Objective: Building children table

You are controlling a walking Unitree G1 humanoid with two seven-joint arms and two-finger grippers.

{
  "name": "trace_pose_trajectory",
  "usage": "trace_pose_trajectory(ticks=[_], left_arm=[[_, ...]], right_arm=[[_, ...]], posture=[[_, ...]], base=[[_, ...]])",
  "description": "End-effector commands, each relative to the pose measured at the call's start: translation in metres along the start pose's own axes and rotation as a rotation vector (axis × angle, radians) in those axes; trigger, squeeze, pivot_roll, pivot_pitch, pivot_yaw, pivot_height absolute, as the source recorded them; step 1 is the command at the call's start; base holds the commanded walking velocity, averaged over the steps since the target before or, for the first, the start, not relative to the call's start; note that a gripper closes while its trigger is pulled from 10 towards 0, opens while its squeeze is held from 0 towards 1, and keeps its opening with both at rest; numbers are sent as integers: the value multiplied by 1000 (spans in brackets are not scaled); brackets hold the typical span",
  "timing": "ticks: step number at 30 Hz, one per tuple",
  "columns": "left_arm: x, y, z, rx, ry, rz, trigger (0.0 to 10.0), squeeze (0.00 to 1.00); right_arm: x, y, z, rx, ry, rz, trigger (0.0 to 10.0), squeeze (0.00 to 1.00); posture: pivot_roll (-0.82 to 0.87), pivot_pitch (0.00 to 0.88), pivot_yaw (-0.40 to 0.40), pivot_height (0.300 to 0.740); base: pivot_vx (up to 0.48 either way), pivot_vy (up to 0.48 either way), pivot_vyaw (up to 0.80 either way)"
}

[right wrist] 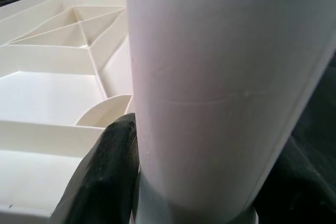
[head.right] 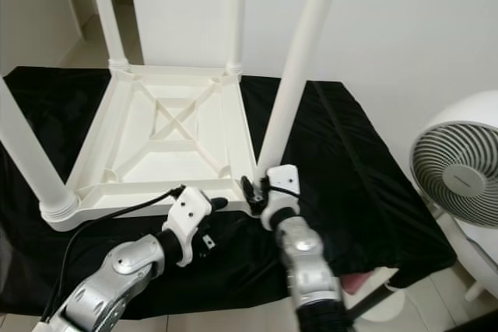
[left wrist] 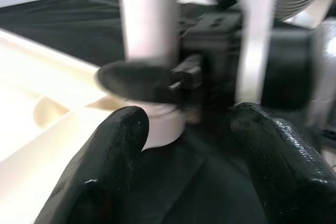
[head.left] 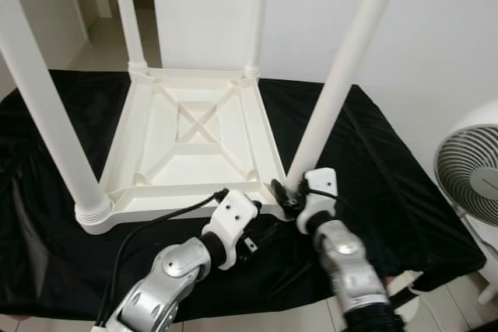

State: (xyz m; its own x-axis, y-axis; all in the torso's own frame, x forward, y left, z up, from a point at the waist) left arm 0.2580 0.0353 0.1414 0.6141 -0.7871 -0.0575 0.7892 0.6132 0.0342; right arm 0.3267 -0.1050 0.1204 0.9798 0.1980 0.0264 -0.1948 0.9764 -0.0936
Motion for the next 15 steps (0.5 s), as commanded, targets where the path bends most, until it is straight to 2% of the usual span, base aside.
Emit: trace_pose_trajectory(ticks=[1, 5, 10, 11, 12, 13, 15], left_arm=[[0, 3, -4, -7, 20, 34, 10000, 0], [-1, 8, -3, -31, 19, 71, 10000, 0], [-1, 10, -3, -52, 21, 88, 10000, 0], [0, 10, -3, -54, 22, 91, 10000, 0], [0, 10, -3, -54, 22, 91, 10000, 0], [0, 12, -3, -57, 25, 99, 10000, 0], [0, 14, -3, -62, 25, 110, 10000, 0]], right_arm=[[-1, -16, -10, 12, 63, -114, 0, 0], [2, -14, -5, 45, 63, -151, 0, 0], [4, -15, 0, 63, 50, -139, 0, 0], [4, -17, 2, 66, 43, -132, 10000, 0], [4, -17, 2, 66, 43, -132, 10000, 0], [3, -19, 6, 71, 30, -126, 10000, 1000], [3, -21, 9, 71, 15, -117, 10000, 1000]], posture=[[8, 51, -61, 740], [12, 52, -68, 740], [10, 53, -66, 740], [10, 52, -68, 740], [10, 52, -68, 740], [10, 53, -67, 740], [9, 55, -71, 740]], base=[[0, 0, 0], [0, 0, 0], [0, 0, 0], [0, 0, 0], [0, 0, 0], [0, 0, 0], [0, 0, 0]])
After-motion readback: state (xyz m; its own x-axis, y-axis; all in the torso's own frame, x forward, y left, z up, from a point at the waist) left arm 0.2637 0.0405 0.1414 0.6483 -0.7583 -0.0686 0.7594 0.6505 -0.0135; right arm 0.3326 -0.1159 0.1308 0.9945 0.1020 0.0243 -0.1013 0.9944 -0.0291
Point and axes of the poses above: a point about 5 cm out from each wrist's last joint towards the gripper, its own x axis pointing out of the wrist towards the gripper, its own z axis along the axis of the wrist's last joint, y = z × x, the point moved 2 cm from there along x, pointing out of the wrist towards the gripper, and after that the axes turned 5 degrees about -x, right-handed, at the moved point
